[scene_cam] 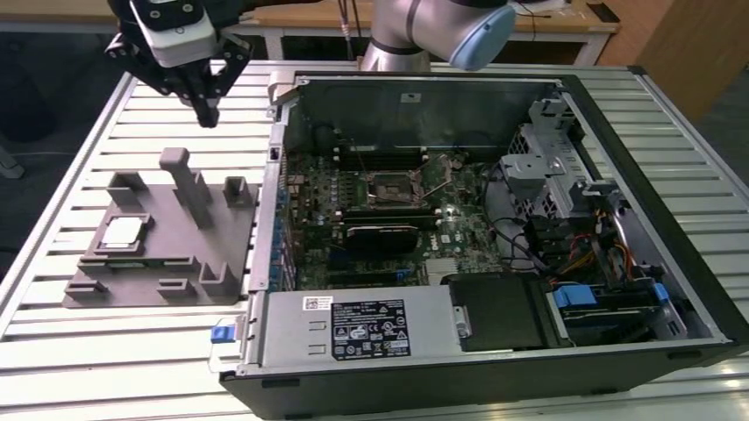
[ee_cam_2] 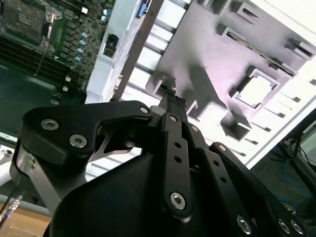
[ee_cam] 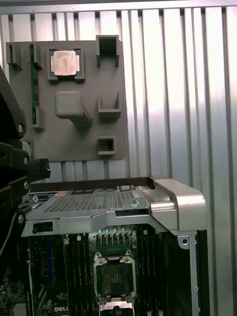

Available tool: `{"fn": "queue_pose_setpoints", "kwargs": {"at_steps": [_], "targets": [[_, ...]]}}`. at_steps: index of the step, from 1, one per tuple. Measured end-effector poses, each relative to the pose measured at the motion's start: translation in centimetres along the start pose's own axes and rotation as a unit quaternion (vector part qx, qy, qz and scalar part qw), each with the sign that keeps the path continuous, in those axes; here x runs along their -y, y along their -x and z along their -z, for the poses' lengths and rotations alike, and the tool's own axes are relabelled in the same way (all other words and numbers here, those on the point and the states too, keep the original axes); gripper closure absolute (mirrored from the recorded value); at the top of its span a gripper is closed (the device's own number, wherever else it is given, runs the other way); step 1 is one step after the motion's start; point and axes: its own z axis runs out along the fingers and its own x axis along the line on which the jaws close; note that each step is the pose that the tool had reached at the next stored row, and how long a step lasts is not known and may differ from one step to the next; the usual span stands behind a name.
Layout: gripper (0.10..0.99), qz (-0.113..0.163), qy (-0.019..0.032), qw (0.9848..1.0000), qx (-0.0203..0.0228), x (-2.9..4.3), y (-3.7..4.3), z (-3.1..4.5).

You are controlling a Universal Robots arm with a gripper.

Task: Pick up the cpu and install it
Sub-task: 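Reach for the cpu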

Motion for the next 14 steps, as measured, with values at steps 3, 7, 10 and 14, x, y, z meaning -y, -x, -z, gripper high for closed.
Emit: {"fn": "queue_pose_setpoints", "kwargs": {"at_steps": [3,7,10,14], "targets": [[0.98,0.0,0.0,1.0,0.0,0.04,-0.6,-0.18],[0.98,0.0,0.0,1.0,0.0,0.11,-1.47,-0.44],[0.98,0.0,0.0,1.0,0.0,0.16,-2.13,-0.62],[0.98,0.0,0.0,1.0,0.0,0.23,-3.01,-0.87]]}}
